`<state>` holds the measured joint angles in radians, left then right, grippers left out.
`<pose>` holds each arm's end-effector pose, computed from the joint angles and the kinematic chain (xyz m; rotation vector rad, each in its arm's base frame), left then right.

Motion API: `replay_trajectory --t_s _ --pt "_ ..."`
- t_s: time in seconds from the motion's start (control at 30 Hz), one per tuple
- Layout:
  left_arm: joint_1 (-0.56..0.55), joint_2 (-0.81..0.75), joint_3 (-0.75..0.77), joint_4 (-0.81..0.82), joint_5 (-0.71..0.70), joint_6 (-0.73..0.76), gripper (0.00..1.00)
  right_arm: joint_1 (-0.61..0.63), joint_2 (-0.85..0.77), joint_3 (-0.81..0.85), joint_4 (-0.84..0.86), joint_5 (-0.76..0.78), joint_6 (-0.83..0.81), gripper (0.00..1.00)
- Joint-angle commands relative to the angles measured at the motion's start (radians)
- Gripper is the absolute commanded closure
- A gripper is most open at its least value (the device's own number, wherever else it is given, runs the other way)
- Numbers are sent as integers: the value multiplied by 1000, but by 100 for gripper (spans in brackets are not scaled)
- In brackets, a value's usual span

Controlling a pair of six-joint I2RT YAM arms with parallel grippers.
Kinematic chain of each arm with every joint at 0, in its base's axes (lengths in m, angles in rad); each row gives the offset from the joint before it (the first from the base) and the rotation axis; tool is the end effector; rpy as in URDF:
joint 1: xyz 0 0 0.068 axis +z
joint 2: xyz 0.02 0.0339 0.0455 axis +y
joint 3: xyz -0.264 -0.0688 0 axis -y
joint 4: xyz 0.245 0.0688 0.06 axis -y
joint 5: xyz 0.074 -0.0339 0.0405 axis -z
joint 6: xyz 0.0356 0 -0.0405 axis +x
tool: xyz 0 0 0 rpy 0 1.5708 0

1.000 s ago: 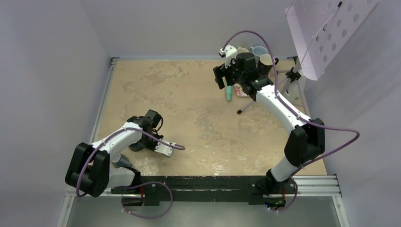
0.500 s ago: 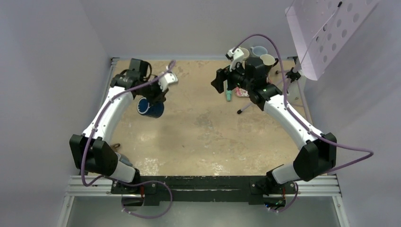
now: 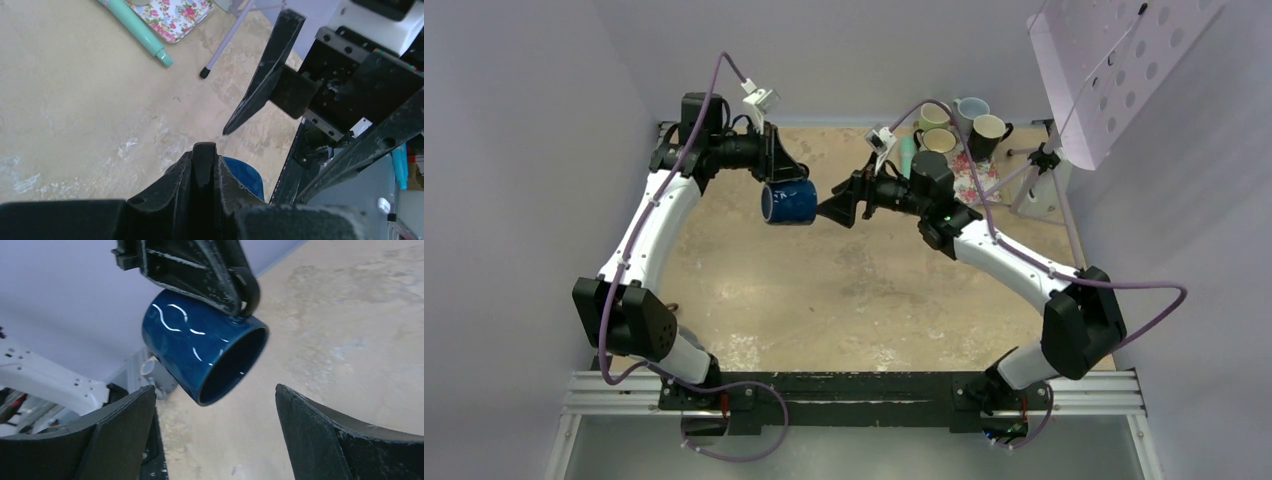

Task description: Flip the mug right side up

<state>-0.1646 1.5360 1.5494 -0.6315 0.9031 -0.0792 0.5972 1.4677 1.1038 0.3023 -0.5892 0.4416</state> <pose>0.3242 -0.0822 0.3850 0.6026 2.0351 -1.1203 0.2754 0.2112 0.3386 -0.6203 1.6698 1.2506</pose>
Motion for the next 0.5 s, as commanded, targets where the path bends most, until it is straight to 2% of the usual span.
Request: replay_trajectory --t_s 0.0,0.2,0.27,0.3,0.37,0.4,0.43,0.47 --pt "-6 -20 20 157 116 -161 100 20 30 1 239 -105 156 7" --pt "-7 -18 17 225 144 -219 100 58 137 77 310 -177 242 16" --pt "-7 -18 8 250 143 -238 100 73 166 94 409 -230 293 36" --pt "-7 -18 3 254 140 -243 100 78 178 107 431 -246 309 50" --pt "-7 -19 -2 226 129 -220 100 78 175 133 392 -237 298 90" --pt "-7 -22 1 188 113 -173 100 74 163 137 348 -212 266 100" --pt "-6 -25 8 145 77 -132 91 69 147 141 292 -173 197 100" --pt "-5 -29 21 97 17 -80 71 62 132 144 216 -130 138 100"
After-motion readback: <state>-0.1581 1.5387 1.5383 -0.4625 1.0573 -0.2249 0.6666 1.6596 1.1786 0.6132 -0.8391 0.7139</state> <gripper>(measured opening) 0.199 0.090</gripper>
